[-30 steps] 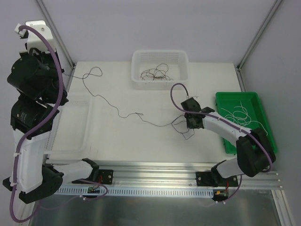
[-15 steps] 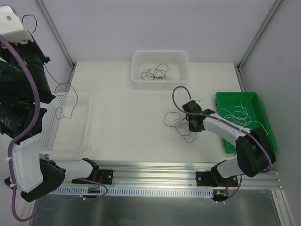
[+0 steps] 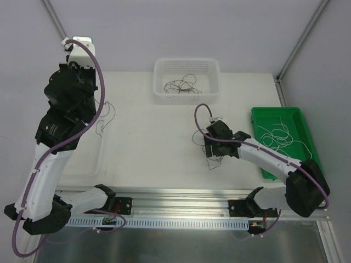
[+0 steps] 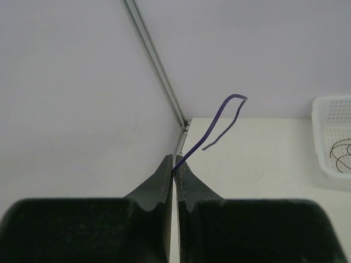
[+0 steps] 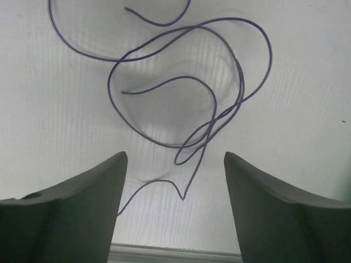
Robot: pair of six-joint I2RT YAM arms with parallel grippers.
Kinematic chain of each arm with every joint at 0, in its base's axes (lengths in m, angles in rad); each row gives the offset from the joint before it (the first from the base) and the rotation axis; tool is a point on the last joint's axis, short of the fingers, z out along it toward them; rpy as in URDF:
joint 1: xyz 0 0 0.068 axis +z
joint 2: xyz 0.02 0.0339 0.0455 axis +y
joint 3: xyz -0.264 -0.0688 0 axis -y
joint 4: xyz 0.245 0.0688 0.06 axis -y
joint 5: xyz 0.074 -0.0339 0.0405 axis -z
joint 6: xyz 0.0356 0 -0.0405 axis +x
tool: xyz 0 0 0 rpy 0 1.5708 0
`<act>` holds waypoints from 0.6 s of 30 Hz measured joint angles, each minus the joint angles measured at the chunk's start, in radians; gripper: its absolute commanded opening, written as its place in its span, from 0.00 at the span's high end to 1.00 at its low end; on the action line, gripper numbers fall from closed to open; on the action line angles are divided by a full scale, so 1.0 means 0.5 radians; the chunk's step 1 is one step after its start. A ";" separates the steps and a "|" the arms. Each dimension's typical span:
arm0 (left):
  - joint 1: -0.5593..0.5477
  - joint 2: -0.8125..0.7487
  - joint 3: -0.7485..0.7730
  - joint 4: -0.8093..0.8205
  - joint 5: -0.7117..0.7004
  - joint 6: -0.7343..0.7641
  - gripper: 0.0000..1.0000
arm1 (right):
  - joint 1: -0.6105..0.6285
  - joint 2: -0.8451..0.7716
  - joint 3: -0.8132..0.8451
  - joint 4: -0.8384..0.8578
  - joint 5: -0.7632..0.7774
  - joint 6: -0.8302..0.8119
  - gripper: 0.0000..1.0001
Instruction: Untangle the cables
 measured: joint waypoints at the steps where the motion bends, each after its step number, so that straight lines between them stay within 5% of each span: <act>1: 0.000 0.002 -0.031 -0.010 0.007 -0.002 0.99 | 0.024 -0.015 0.000 0.001 -0.007 -0.009 0.20; 9: 0.098 0.014 -0.056 -0.014 -0.008 0.001 0.97 | 0.195 -0.237 0.000 0.000 -0.060 -0.037 0.05; 18: 0.397 0.091 0.005 -0.005 -0.061 0.021 0.96 | 0.229 -0.551 -0.051 0.006 -0.101 -0.043 0.03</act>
